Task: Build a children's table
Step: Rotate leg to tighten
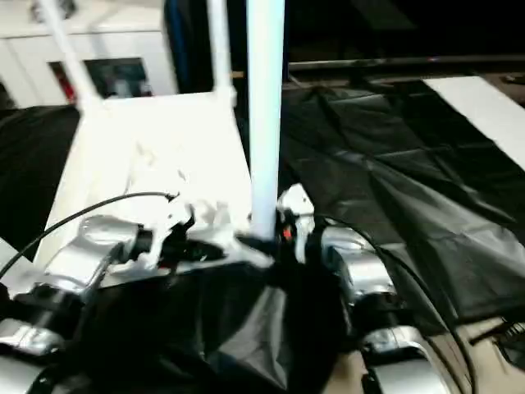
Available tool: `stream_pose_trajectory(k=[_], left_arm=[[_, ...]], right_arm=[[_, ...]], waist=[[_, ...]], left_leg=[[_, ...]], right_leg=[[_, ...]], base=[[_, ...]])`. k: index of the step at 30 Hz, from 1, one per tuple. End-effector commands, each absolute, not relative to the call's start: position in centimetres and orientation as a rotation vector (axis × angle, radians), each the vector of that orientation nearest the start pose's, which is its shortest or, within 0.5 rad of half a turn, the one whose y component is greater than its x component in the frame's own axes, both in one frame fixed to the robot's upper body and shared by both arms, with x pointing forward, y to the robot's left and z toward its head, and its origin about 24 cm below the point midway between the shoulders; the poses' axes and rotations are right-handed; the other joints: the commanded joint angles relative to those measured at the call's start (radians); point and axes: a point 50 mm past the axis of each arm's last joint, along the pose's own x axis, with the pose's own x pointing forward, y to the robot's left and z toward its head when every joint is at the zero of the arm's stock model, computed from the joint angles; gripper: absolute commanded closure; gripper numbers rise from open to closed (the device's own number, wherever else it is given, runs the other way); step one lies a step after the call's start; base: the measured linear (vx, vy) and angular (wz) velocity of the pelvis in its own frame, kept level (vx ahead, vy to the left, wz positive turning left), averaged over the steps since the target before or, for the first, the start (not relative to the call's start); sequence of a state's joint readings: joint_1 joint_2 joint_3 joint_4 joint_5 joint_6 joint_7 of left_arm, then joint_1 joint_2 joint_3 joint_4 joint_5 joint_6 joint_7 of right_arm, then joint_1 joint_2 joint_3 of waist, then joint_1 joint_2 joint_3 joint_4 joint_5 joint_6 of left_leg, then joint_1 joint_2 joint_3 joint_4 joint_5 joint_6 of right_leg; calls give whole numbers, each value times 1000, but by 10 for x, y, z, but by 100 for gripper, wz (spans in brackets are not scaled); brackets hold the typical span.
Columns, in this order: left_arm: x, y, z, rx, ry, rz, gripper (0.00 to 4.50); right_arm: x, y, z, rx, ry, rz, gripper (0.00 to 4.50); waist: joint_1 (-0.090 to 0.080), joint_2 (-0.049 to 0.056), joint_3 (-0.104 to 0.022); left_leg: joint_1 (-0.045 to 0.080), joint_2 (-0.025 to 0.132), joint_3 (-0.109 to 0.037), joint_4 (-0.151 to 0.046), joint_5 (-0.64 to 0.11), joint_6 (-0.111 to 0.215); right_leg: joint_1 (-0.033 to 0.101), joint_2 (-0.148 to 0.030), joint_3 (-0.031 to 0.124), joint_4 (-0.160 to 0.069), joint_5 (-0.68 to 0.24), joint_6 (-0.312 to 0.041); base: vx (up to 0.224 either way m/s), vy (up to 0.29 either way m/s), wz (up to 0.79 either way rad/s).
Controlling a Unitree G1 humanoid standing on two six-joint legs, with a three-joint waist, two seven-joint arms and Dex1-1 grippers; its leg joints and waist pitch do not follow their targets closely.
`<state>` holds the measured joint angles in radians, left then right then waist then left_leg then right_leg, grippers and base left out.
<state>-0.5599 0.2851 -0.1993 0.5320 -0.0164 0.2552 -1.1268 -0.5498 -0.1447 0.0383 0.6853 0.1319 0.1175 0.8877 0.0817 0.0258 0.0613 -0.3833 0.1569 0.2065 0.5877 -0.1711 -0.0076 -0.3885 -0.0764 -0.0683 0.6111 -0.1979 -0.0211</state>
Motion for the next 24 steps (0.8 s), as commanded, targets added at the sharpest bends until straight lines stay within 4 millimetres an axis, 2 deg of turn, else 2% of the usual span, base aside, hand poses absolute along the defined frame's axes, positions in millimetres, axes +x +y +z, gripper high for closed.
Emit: stream_pose_trajectory(k=[1, 2, 4, 9, 11, 12, 15, 17, 20, 22, 24], left_arm=[[329, 82, 74, 230, 265, -1224, 450], [332, 77, 74, 232, 254, -1186, 450], [337, 70, 75, 232, 244, -1119, 450], [338, 59, 75, 212, 240, -1084, 450], [336, 57, 75, 208, 234, -1105, 450], [336, 57, 74, 208, 232, -1114, 450], [332, 60, 74, 209, 228, -1162, 450], [329, 65, 74, 211, 236, -1206, 450], [324, 72, 73, 211, 249, -1264, 450], [322, 75, 72, 213, 256, -1286, 450], [317, 85, 70, 221, 285, -1350, 450]], right_arm=[[322, -74, 20, 87, 359, 930, 186], [326, -70, 19, 103, 364, 859, 192], [331, -65, 18, 112, 358, 750, 198], [333, -52, 19, 110, 337, 702, 203], [332, -48, 23, 118, 295, 757, 203], [332, -48, 25, 129, 275, 778, 157], [330, -52, 29, 169, 255, 841, 139], [327, -56, 30, 126, 252, 919, 105], [322, -64, 31, 89, 259, 1020, 100], [320, -68, 31, 80, 262, 1060, 100], [313, -81, 30, 27, 279, 1181, 100]], waist=[[-5, -2, -61], [-12, 3, -61], [-21, 4, -63], [-28, 3, -70], [-26, 0, -70], [-27, 1, -69], [-25, 0, -68], [-26, 0, -67], [-22, 0, -67], [-20, 2, -68], [-17, 2, -68]], left_leg=[[28, 86, -53, -82, -324, -37], [30, 85, -56, -82, -333, -48], [30, 83, -53, -80, -333, -48], [20, 80, -47, -73, -252, 2], [18, 80, -45, -70, -237, 26], [18, 80, -45, -70, -237, 30], [19, 83, -46, -71, -250, 43], [19, 84, -44, -72, -251, 44], [17, 86, -45, -72, -244, 47], [18, 87, -43, -71, -239, 52], [19, 87, -41, -70, -241, 54]], right_leg=[[28, -100, 59, -91, -351, -198], [26, -102, 59, -93, -354, -193], [24, -100, 60, -93, -329, -202], [35, -94, 58, -82, -197, -224], [37, -95, 57, -80, -166, -237], [38, -96, 57, -80, -166, -239], [39, -95, 57, -82, -187, -239], [38, -94, 57, -81, -186, -242], [42, -93, 55, -78, -178, -247], [40, -92, 54, -76, -170, -251], [38, -92, 54, -76, -175, -256]], base=[[0, 0, 0], [0, 0, 0], [0, 0, 0], [0, 0, 0], [0, 0, 0], [0, 0, 0], [0, 0, 0], [0, 0, 0], [0, 0, 0], [0, 0, 0], [0, 0, 0]])
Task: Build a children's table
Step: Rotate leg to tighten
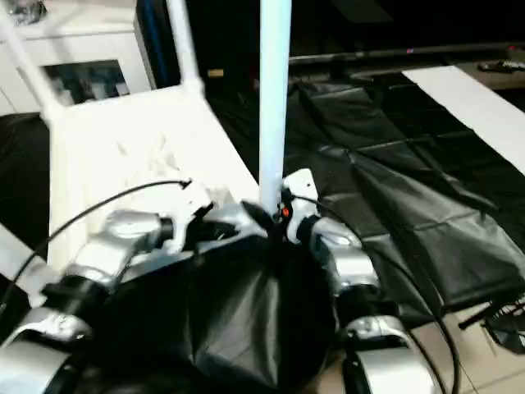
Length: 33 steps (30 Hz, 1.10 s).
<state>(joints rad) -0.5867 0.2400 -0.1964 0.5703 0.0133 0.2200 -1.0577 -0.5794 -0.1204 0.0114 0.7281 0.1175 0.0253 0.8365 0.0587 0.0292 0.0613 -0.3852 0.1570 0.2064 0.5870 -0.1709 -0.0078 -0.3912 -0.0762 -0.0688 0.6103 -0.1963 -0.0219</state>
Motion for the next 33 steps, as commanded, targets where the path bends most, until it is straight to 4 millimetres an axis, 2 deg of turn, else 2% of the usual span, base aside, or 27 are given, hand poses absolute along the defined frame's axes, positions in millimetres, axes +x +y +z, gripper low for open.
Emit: stream_pose_trajectory(k=[1, 4, 7, 8, 11, 19, 24, 28, 31, 32, 33], left_arm=[[317, 86, 70, 221, 287, -1356, 450], [312, 94, 70, 226, 314, -1412, 450], [309, 99, 69, 216, 346, -1453, 450], [307, 100, 68, 213, 356, -1472, 450], [303, 102, 67, 207, 388, -1515, 450], [295, 105, 66, 186, 431, -1578, 450], [297, 104, 65, 206, 425, -1537, 450], [314, 94, 68, 217, 346, -1366, 450], [329, 82, 74, 210, 283, -1222, 450], [330, 80, 74, 209, 279, -1205, 450], [332, 78, 75, 209, 275, -1188, 450]], right_arm=[[312, -82, 30, 23, 281, 1192, 100], [308, -93, 32, -6, 297, 1263, 100], [303, -102, 32, -29, 326, 1328, 100], [302, -105, 31, -41, 342, 1342, 100], [301, -108, 31, -32, 365, 1356, 132], [296, -109, 33, -19, 384, 1409, 199], [295, -104, 30, -5, 393, 1399, 218], [302, -95, 22, 7, 393, 1220, 223], [313, -86, 13, 23, 379, 979, 231], [315, -85, 12, 27, 379, 948, 238], [316, -84, 11, 31, 380, 917, 238]], waist=[[12, -2, -68], [17, 3, -68], [22, 1, -66], [29, 2, -66], [32, -1, -67], [35, -1, -67], [32, 0, -64], [26, -2, -60], [21, -5, -59], [14, -4, -57], [12, -4, -59]], left_leg=[[21, 88, -40, -68, -241, 55], [23, 91, -42, -71, -248, 51], [25, 90, -41, -71, -263, 43], [27, 91, -41, -72, -265, 38], [26, 91, -42, -72, -255, 32], [25, 91, -42, -72, -244, 36], [29, 90, -44, -75, -283, 14], [34, 88, -46, -76, -314, -6], [38, 84, -49, -75, -334, -24], [34, 83, -55, -79, -348, -38], [33, 83, -56, -80, -350, -37]], right_leg=[[42, -92, 55, -75, -177, -252], [39, -91, 55, -73, -173, -254], [38, -91, 55, -76, -197, -255], [36, -94, 58, -78, -215, -250], [37, -94, 57, -75, -211, -250], [36, -94, 57, -75, -203, -249], [33, -94, 58, -82, -274, -231], [27, -98, 61, -90, -320, -222], [24, -101, 61, -99, -394, -197], [27, -101, 58, -100, -422, -183], [30, -101, 57, -100, -423, -177]], base=[[0, 0, 0], [0, 0, 0], [0, 0, 0], [0, 0, 0], [0, 0, 0], [0, 0, 0], [0, 0, 0], [0, 0, 0], [0, 0, 0], [0, 0, 0], [0, 0, 0]])
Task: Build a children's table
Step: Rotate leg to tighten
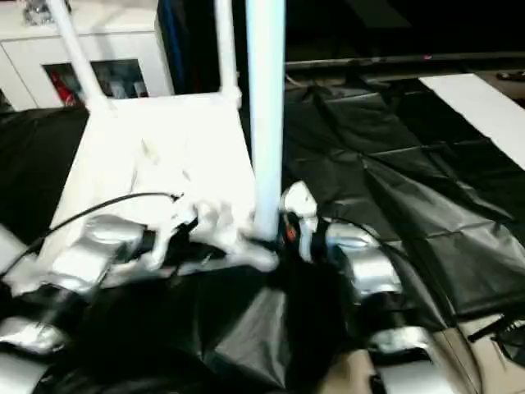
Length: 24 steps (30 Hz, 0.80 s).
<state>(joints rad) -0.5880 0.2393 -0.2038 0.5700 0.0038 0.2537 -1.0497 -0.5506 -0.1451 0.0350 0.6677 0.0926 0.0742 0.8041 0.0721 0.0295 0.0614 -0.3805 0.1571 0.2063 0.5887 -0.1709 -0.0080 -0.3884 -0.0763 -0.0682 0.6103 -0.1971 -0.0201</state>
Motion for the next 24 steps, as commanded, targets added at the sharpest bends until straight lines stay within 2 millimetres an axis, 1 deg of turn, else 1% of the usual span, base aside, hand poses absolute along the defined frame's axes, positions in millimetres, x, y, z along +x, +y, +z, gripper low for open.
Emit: stream_pose_trajectory(k=[1, 2, 3, 4, 5, 6, 7, 8, 10, 11, 12, 13, 14, 15, 16, 17, 18, 19, 20, 21, 22, 23, 24], left_arm=[[337, 70, 77, 204, 252, -1125, 450], [338, 67, 78, 198, 248, -1107, 450], [339, 63, 78, 195, 240, -1084, 450], [339, 61, 78, 195, 238, -1076, 450], [339, 58, 79, 192, 234, -1071, 450], [339, 56, 79, 190, 230, -1071, 450], [339, 54, 79, 190, 228, -1078, 450], [337, 53, 78, 194, 229, -1102, 450], [335, 53, 77, 199, 233, -1123, 450], [334, 54, 76, 201, 240, -1141, 450], [333, 56, 75, 202, 247, -1152, 450], [333, 56, 75, 202, 247, -1152, 450], [333, 60, 74, 209, 259, -1156, 450], [333, 60, 73, 210, 260, -1157, 450], [332, 62, 73, 213, 267, -1161, 450], [332, 64, 72, 217, 272, -1165, 450], [332, 67, 72, 227, 282, -1179, 450], [332, 69, 72, 230, 285, -1182, 450], [332, 72, 72, 231, 291, -1186, 450], [332, 73, 72, 231, 294, -1187, 450], [333, 75, 72, 232, 297, -1187, 450], [333, 78, 72, 237, 303, -1188, 450], [333, 79, 72, 237, 303, -1188, 450]], right_arm=[[322, -80, 8, 82, 382, 768, 238], [324, -78, 7, 99, 384, 717, 241], [326, -75, 6, 114, 390, 660, 241], [327, -74, 6, 116, 392, 645, 243], [328, -71, 7, 102, 389, 645, 243], [328, -68, 8, 90, 383, 653, 243], [328, -66, 9, 95, 378, 664, 243], [329, -63, 13, 115, 350, 697, 209], [328, -61, 15, 126, 335, 729, 175], [327, -60, 18, 152, 328, 782, 172], [326, -60, 19, 147, 320, 813, 172], [326, -60, 19, 147, 320, 813, 165], [324, -65, 20, 70, 305, 875, 165], [324, -66, 21, 63, 302, 883, 134], [323, -70, 22, 29, 294, 919, 134], [322, -75, 23, 1, 286, 952, 134], [321, -90, 28, -43, 271, 998, 134], [321, -100, 30, -68, 269, 1010, 134], [321, -115, 33, -102, 273, 1022, 134], [321, -124, 35, -119, 279, 1033, 134], [320, -134, 37, -138, 286, 1044, 134], [319, -147, 40, -160, 294, 1057, 134], [319, -147, 40, -160, 295, 1058, 134]], waist=[[-8, -3, -58], [-17, -3, -58], [-24, -3, -57], [-24, -3, -57], [-23, 11, -58], [-26, 5, -57], [-26, 0, -60], [-25, 2, -59], [-25, 1, -61], [-25, 5, -61], [-26, 4, -62], [-27, 4, -62], [-27, 3, -63], [-27, 3, -63], [-23, 2, -64], [-22, 3, -65], [-19, 2, -67], [-16, 1, -68], [-10, 2, -70], [-6, 3, -70], [-1, 0, -70], [5, 0, -70], [9, -1, -70]], left_leg=[[24, 84, -56, -82, -349, -36], [30, 83, -56, -83, -368, -42], [31, 81, -56, -82, -384, -46], [31, 81, -56, -82, -384, -46], [30, 79, -57, -79, -388, -38], [31, 78, -54, -79, -397, -34], [28, 77, -54, -77, -384, -24], [25, 78, -53, -77, -367, -13], [23, 79, -51, -78, -348, -2], [23, 80, -51, -79, -351, 1], [21, 81, -52, -80, -347, 6], [19, 81, -52, -80, -342, 7], [20, 80, -50, -80, -337, 11], [20, 80, -50, -78, -333, 12], [20, 80, -49, -76, -320, 18], [18, 81, -47, -74, -299, 27], [17, 80, -47, -73, -282, 37], [17, 81, -45, -71, -272, 43], [17, 83, -43, -69, -248, 56], [17, 84, -43, -68, -238, 61], [18, 84, -40, -65, -223, 71], [15, 83, -39, -63, -215, 81], [15, 83, -39, -62, -214, 84]], right_leg=[[26, -100, 58, -99, -407, -178], [20, -98, 57, -102, -410, -180], [17, -96, 57, -102, -417, -180], [17, -96, 57, -102, -417, -180], [19, -100, 58, -105, -420, -176], [16, -97, 58, -110, -424, -173], [21, -98, 58, -107, -410, -176], [22, -98, 59, -107, -393, -179], [25, -95, 59, -103, -359, -186], [26, -93, 58, -101, -340, -193], [30, -94, 58, -98, -319, -201], [30, -93, 57, -96, -307, -204], [30, -93, 57, -95, -295, -209], [30, -94, 58, -95, -296, -210], [33, -95, 57, -96, -287, -212], [35, -94, 58, -91, -258, -217], [39, -91, 55, -89, -234, -222], [38, -91, 57, -88, -216, -225], [39, -90, 56, -83, -179, -237], [39, -89, 55, -82, -164, -241], [40, -87, 54, -80, -138, -248], [41, -89, 53, -79, -131, -253], [41, -90, 53, -79, -137, -252]], base=[[0, 0, 0], [0, 0, 0], [0, 0, 0], [0, 0, 0], [0, 0, 0], [0, 0, 0], [0, 0, 0], [0, 0, 0], [0, 0, 0], [0, 0, 0], [0, 0, 0], [0, 0, 0], [0, 0, 0], [0, 0, 0], [0, 0, 0], [0, 0, 0], [0, 0, 0], [0, 0, 0], [0, 0, 0], [0, 0, 0], [0, 0, 0], [0, 0, 0], [0, 0, 0]])
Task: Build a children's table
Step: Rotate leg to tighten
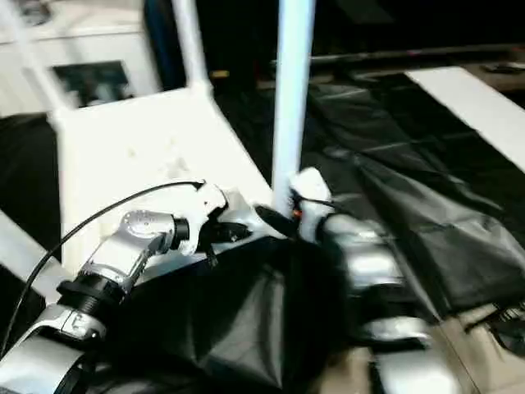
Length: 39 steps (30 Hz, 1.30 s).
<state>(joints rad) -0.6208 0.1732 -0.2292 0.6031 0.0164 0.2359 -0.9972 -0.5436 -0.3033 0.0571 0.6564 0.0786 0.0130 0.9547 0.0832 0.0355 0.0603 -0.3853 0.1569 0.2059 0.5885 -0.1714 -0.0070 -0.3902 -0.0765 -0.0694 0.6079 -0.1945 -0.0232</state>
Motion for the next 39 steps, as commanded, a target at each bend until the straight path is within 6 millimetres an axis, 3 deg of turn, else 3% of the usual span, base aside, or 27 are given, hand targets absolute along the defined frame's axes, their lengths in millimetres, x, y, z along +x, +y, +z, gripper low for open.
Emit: stream_pose_trajectory(k=[1, 3, 9, 13, 17, 18, 19, 20, 23, 31, 34, 39], left_arm=[[333, 80, 71, 242, 308, -1193, 450], [332, 86, 70, 245, 321, -1212, 450], [320, 95, 68, 249, 342, -1332, 450], [311, 100, 67, 248, 358, -1412, 450], [306, 105, 65, 258, 385, -1451, 450], [306, 105, 65, 261, 387, -1449, 450], [307, 106, 65, 265, 389, -1444, 450], [307, 107, 65, 267, 391, -1438, 450], [305, 109, 64, 263, 395, -1435, 450], [303, 108, 63, 273, 399, -1444, 450], [301, 109, 63, 282, 393, -1450, 450], [295, 113, 66, 282, 396, -1462, 450]], right_arm=[[317, -154, 43, -168, 296, 1069, 134], [312, -172, 48, -182, 318, 1102, 134], [304, -188, 53, -194, 350, 1139, 134], [301, -190, 53, -202, 351, 1145, 134], [298, -188, 56, -175, 368, 1180, 134], [297, -186, 56, -170, 371, 1193, 134], [296, -184, 55, -171, 371, 1210, 134], [296, -182, 55, -171, 369, 1221, 134], [296, -174, 60, -142, 349, 1264, 134], [297, -169, 63, -162, 336, 1264, 134], [297, -172, 62, -167, 331, 1236, 134], [288, -200, 71, -123, 289, 1135, 134]], waist=[[3, -7, -68], [10, -10, -66], [11, -12, -67], [11, -12, -77], [14, -8, -77], [16, -15, -76], [16, -13, -75], [16, -18, -75], [20, -15, -72], [27, -11, -77], [28, -12, -77], [36, -13, -78]], left_leg=[[20, 84, -39, -63, -219, 84], [22, 85, -40, -64, -227, 80], [20, 86, -43, -65, -234, 74], [13, 86, -42, -57, -157, 95], [14, 87, -38, -52, -140, 122], [13, 87, -38, -52, -138, 122], [12, 87, -38, -52, -141, 121], [13, 88, -38, -52, -146, 120], [14, 88, -39, -54, -167, 98], [15, 87, -39, -51, -144, 91], [14, 85, -38, -50, -140, 94], [13, 90, -40, -50, -126, 103]], right_leg=[[43, -91, 54, -80, -166, -243], [42, -91, 54, -84, -210, -233], [41, -92, 52, -84, -241, -222], [42, -90, 51, -68, -133, -241], [36, -88, 49, -66, -94, -260], [37, -87, 48, -63, -96, -258], [35, -87, 48, -63, -104, -256], [35, -88, 48, -65, -115, -254], [33, -90, 49, -69, -164, -239], [34, -89, 49, -63, -124, -237], [34, -89, 49, -61, -110, -241], [37, -89, 50, -57, -88, -235]], base=[[0, 0, 0], [0, 0, 0], [0, 0, 0], [0, 0, 0], [0, 0, 0], [0, 0, 0], [0, 0, 0], [0, 0, 0], [0, 0, 0], [0, 0, 0], [0, 0, 0], [0, 0, 0]])
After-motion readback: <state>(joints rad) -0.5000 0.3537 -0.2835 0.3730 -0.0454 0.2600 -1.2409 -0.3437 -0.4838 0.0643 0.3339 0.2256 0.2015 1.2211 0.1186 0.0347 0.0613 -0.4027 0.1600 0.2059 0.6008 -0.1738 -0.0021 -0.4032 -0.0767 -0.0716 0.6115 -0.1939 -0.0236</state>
